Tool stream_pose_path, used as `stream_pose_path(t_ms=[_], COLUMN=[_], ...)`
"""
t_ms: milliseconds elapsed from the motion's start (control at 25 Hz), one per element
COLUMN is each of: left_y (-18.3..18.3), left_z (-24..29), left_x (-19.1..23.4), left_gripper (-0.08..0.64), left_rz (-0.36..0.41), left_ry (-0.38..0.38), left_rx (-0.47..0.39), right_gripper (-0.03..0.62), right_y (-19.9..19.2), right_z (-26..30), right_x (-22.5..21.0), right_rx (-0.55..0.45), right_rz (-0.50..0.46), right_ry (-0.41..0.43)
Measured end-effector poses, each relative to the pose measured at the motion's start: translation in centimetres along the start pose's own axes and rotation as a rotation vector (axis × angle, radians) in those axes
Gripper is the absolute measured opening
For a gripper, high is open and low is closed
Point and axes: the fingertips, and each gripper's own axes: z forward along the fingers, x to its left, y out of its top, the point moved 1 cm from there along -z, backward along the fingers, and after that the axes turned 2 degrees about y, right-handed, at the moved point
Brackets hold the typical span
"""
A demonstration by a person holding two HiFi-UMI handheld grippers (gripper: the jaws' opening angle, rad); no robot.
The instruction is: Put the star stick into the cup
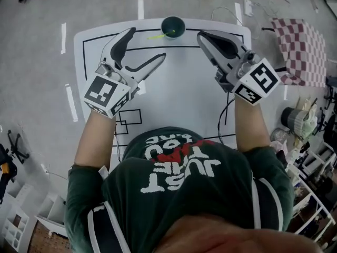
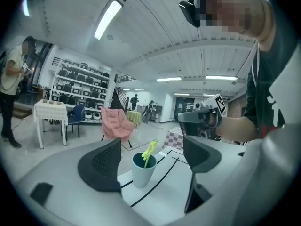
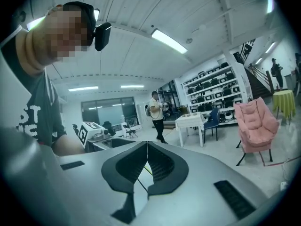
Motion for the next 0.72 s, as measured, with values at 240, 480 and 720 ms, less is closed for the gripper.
stream_pose_path(t_ms=[240,480,720], left_y=[3.3,6.3,8.0], left_z=[-5.2,-11.1,-17.6], left_x=[-1.8,-3.0,-4.7], left_gripper=[0.414,0.237,0.112], left_rz=[0.035,0.046,0.026], left_ry=[-0.011,-0.005,-0.02], left_rx=[-0.034,-0.082,-0.13], right_gripper=[0.034,0.034,0.034], right_y=[2.8,5.4,7.9], right_z=[-1.1,-2.0,-2.9], right_x=[4.1,9.3,15.9], right_rx=[0.003,-0.011,-0.043], right_rz=[-0.01,0.016,0.022], right_ry=[-0.052,-0.103,-0.129])
